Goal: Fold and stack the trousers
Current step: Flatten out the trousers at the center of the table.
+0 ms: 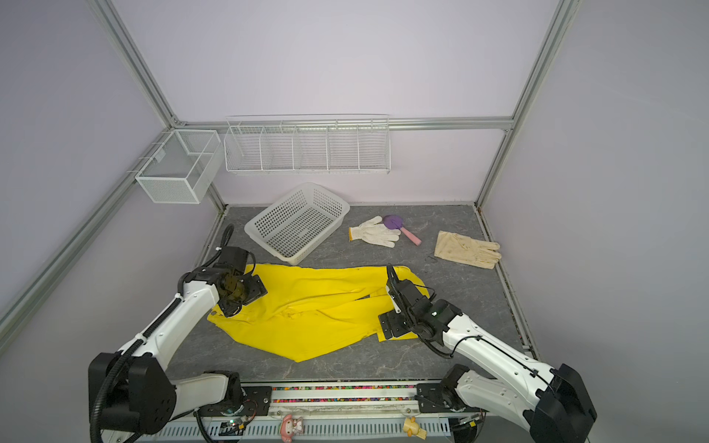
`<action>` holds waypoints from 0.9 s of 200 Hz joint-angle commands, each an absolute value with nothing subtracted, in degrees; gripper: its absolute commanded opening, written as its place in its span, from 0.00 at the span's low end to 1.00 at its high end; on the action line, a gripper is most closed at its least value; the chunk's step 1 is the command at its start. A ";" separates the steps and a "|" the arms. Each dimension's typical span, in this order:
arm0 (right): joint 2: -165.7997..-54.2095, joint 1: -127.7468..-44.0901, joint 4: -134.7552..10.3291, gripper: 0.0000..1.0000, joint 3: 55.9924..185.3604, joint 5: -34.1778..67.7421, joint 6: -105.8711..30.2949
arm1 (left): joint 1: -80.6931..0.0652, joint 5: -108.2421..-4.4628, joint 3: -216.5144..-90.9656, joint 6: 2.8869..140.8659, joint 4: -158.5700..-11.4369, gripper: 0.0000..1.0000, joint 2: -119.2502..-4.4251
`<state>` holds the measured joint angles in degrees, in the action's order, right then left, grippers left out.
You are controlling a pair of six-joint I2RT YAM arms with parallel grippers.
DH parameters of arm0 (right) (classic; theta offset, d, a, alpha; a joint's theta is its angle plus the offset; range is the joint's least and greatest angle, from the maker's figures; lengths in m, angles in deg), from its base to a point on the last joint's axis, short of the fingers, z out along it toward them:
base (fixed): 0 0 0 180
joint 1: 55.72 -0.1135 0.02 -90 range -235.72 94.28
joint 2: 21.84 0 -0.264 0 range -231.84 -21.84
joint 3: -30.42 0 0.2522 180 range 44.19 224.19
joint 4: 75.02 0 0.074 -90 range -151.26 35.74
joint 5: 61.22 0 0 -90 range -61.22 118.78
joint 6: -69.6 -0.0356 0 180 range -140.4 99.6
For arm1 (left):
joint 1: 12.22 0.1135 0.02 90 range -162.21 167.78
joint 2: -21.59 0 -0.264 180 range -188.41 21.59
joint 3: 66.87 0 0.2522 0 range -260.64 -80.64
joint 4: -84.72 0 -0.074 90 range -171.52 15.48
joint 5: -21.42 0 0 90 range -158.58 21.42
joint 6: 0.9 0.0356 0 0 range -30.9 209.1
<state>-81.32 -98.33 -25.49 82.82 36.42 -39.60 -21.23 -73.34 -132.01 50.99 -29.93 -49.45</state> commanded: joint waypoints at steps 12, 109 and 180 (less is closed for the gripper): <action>-87.07 -99.01 -36.25 0.94 82.19 39.19 -45.21 | -21.66 -67.91 -127.24 47.35 -31.23 0.86 -47.88; -80.93 -88.33 -20.60 0.10 91.07 53.35 -35.60 | -26.38 -67.65 -122.48 42.43 -39.31 0.86 -52.74; -91.79 -61.06 -26.10 0.12 100.33 47.28 -12.29 | -26.07 -75.42 -127.88 45.98 -36.04 0.77 -61.62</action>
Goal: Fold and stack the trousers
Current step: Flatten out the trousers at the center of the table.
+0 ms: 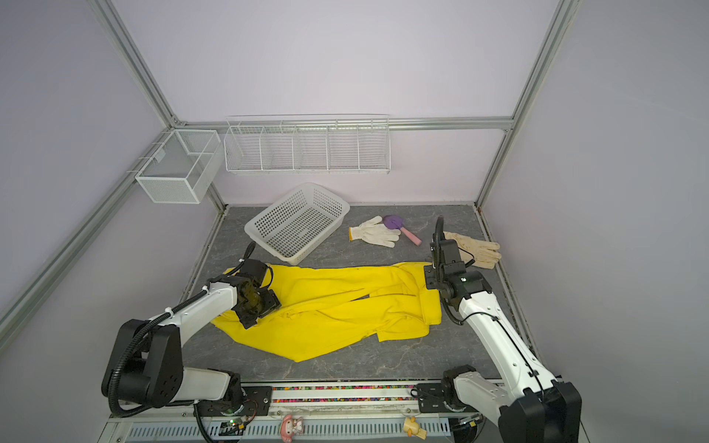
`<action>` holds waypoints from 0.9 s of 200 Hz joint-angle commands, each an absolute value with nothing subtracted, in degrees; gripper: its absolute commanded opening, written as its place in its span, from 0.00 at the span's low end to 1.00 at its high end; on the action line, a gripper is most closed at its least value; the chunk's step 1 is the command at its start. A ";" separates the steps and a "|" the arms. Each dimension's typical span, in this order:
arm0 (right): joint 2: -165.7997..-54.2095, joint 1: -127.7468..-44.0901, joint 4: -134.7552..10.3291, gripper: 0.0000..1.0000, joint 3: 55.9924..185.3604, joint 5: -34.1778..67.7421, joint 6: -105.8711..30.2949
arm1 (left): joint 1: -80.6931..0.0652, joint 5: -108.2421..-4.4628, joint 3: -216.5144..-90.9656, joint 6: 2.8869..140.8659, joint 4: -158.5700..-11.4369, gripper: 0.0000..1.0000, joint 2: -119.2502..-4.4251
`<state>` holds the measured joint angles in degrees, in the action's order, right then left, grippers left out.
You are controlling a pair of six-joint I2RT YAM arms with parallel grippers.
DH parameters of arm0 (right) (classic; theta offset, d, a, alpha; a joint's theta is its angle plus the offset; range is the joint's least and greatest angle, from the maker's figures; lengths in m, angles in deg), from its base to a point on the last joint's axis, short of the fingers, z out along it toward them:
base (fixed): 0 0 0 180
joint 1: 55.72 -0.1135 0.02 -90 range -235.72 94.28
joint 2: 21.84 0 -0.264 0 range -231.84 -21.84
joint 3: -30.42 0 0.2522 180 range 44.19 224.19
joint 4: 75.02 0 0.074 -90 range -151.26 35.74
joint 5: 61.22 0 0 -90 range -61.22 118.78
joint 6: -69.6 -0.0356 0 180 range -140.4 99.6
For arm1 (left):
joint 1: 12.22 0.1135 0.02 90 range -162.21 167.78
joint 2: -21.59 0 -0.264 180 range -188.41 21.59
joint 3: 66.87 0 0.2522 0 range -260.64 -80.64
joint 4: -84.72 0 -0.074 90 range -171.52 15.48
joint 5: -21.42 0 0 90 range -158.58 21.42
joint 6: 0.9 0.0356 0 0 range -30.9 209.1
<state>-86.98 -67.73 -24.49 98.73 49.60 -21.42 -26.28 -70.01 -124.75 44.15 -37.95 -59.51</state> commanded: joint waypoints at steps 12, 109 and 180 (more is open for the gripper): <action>-94.21 -57.73 -27.06 0.12 102.66 47.22 -11.43 | -25.71 -77.24 -128.98 47.04 -34.67 0.77 -62.14; -119.53 -49.29 -31.72 0.27 117.19 49.61 -3.89 | -19.78 -83.73 -130.73 55.43 -33.02 0.72 -65.86; -119.66 -49.94 -24.10 0.68 122.60 42.15 -2.87 | -19.16 -82.30 -135.08 57.60 -28.43 0.75 -62.78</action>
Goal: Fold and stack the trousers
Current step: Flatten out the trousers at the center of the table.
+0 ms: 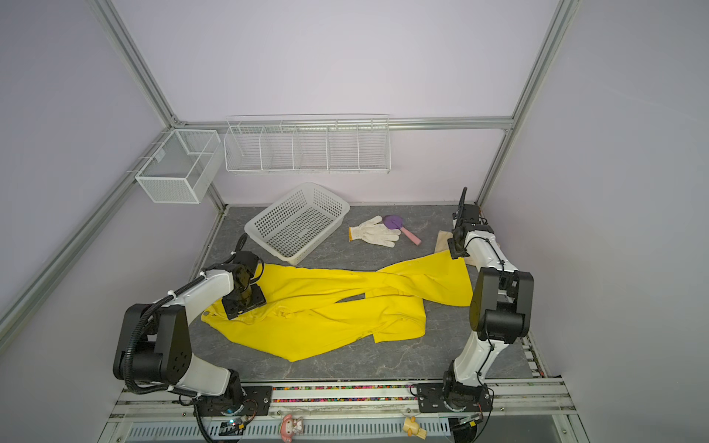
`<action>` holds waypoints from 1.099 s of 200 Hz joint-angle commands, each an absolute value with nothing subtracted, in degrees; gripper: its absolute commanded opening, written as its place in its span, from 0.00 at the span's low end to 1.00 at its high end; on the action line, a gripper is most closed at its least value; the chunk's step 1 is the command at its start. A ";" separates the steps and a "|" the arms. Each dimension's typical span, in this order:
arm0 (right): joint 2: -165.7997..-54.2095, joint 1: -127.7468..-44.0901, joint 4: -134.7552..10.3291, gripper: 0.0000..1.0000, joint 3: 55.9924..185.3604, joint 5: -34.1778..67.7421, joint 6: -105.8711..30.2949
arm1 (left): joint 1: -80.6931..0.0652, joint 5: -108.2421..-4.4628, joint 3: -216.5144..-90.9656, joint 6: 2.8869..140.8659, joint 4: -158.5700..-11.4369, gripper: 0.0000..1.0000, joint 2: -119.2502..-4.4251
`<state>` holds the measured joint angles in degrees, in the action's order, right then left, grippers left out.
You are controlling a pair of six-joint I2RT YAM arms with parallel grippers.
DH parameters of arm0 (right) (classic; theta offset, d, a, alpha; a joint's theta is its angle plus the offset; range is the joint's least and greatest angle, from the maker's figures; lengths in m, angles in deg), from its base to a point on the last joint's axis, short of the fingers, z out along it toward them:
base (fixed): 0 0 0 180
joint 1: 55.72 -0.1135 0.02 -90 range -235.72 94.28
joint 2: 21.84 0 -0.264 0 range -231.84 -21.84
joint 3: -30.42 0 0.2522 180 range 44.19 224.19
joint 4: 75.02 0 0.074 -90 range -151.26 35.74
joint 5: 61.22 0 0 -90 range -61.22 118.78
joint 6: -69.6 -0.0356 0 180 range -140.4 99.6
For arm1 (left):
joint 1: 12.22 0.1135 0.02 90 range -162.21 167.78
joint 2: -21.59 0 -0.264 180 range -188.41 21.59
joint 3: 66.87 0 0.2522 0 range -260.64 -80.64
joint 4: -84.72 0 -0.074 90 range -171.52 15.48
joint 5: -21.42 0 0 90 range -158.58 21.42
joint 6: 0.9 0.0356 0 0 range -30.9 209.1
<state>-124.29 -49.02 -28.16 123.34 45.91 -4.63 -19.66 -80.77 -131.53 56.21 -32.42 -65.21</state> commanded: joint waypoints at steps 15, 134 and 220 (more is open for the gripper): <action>-113.92 -51.18 -23.65 0.71 118.54 40.03 -1.70 | -19.11 -81.62 -137.05 57.58 -26.29 0.78 -60.77; -102.90 -60.90 -17.80 0.85 97.10 41.13 21.52 | -25.07 -66.94 -132.75 52.27 -26.96 0.85 -51.67; -112.89 -58.31 -19.05 0.75 97.81 37.36 21.22 | -25.04 -66.73 -130.29 53.18 -31.08 0.85 -54.55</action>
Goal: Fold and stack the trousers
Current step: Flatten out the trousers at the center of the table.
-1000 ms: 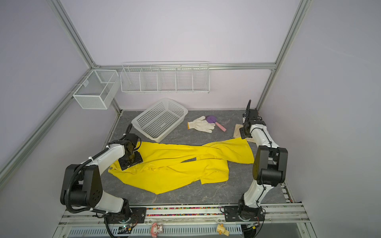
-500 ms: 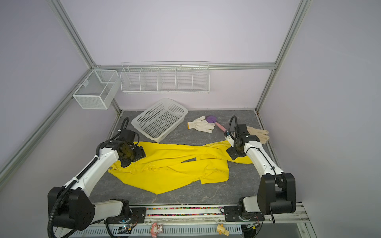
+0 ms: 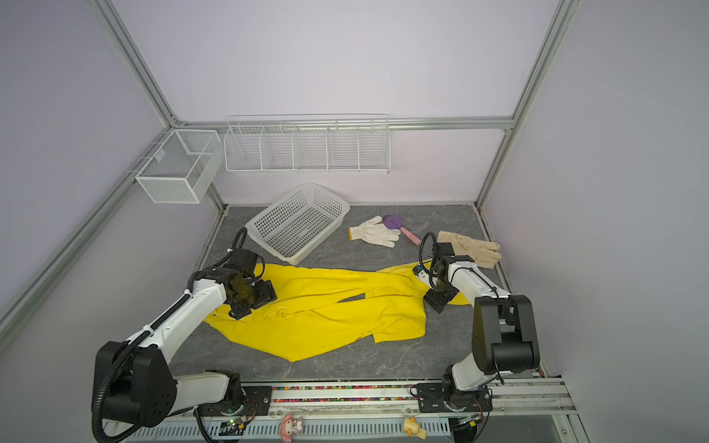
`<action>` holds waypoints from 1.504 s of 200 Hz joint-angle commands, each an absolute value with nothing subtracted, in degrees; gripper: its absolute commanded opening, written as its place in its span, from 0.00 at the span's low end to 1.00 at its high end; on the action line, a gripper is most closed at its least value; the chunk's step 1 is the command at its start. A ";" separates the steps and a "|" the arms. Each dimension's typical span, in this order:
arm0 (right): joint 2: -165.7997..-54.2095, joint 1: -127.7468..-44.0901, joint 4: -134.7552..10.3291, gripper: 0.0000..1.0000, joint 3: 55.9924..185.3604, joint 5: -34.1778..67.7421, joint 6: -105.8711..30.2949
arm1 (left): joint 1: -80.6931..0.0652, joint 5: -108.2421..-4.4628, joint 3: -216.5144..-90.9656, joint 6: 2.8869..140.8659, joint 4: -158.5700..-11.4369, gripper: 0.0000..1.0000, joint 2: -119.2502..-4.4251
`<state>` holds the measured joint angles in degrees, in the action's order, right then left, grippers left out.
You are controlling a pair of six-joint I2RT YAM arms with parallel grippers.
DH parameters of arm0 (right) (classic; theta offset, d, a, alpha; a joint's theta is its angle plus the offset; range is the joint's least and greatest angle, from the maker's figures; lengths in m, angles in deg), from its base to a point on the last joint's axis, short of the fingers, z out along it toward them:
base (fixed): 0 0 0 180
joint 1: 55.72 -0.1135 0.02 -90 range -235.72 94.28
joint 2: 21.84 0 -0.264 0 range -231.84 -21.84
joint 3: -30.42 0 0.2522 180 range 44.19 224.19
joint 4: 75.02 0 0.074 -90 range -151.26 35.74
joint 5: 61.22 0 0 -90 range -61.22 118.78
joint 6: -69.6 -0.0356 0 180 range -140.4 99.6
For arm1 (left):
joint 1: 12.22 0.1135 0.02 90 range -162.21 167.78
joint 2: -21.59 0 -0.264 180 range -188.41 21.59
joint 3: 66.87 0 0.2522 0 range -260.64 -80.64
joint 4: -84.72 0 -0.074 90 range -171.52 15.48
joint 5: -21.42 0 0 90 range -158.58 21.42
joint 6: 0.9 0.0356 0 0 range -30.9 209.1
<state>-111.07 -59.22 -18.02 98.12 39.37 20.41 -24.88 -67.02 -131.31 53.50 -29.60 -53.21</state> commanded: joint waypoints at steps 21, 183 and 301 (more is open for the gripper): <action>-114.99 -57.21 -19.34 0.63 98.82 35.84 20.23 | -25.01 -67.12 -130.62 53.91 -31.47 0.85 -55.55; -101.53 -60.60 -0.80 0.06 105.75 35.95 12.40 | -24.98 -73.46 -133.95 57.35 -26.46 0.83 -56.06; -81.56 -67.14 24.38 0.06 119.77 47.17 12.36 | -25.00 -75.53 -138.77 59.83 -28.91 0.82 -62.65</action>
<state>-81.48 -66.98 22.02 121.16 42.54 9.84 -24.88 -74.73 -136.93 58.77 -27.98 -60.25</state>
